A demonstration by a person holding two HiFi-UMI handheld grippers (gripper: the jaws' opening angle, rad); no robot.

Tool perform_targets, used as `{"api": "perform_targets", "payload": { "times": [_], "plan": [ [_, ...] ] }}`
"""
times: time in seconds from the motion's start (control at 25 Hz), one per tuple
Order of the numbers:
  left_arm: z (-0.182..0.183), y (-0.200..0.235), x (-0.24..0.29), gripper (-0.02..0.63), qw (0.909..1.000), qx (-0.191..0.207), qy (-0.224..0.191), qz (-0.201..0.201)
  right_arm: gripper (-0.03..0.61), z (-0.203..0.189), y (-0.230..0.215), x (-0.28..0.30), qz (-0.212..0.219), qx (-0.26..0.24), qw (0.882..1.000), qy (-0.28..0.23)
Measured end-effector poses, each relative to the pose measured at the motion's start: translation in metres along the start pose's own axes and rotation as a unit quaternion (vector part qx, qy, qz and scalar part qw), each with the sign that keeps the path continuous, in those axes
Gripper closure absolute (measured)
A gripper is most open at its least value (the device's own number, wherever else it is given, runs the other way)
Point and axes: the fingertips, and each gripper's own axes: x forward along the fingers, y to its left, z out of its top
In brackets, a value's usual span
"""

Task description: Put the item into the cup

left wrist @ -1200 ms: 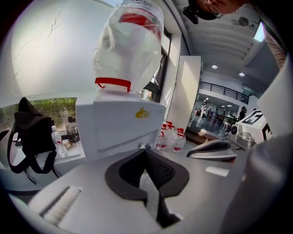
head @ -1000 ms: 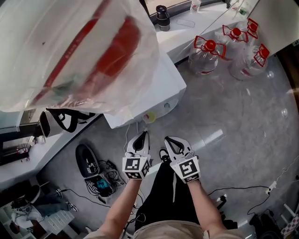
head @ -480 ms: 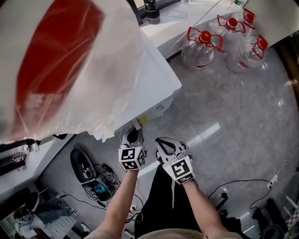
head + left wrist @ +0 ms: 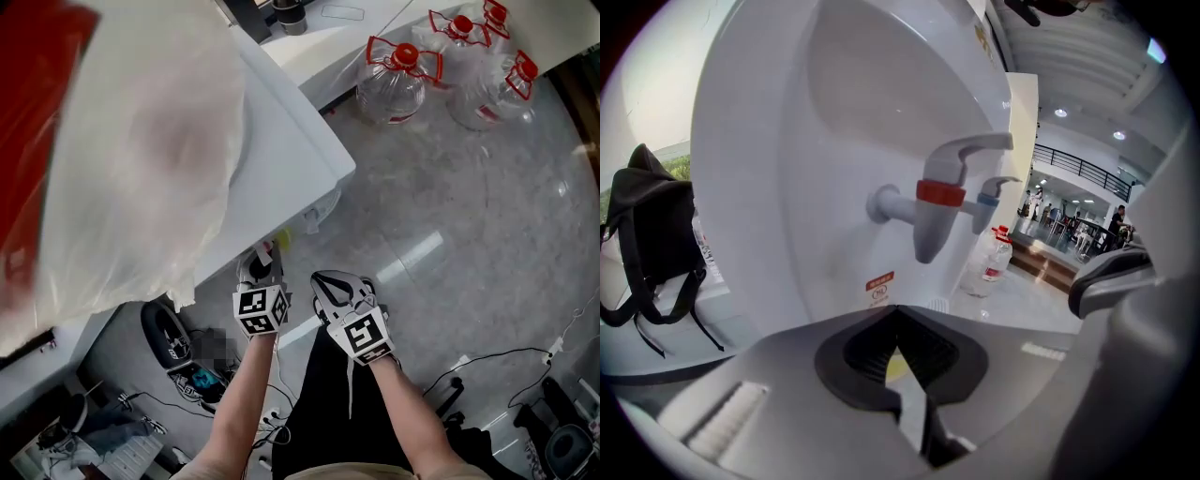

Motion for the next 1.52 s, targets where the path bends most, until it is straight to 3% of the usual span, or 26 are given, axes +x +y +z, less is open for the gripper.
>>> {"api": "perform_targets", "payload": {
  "times": [0.96, 1.52],
  "plan": [
    [-0.015, 0.010, 0.007, 0.589, 0.9997, 0.000, -0.013, 0.019, 0.568, -0.035, -0.003, -0.004, 0.005, -0.004, 0.999, 0.033],
    [-0.008, -0.010, -0.034, 0.604, 0.9998, -0.003, -0.015, 0.015, 0.568, -0.001, 0.020, -0.015, 0.019, -0.038, 0.999, 0.019]
  ]
}}
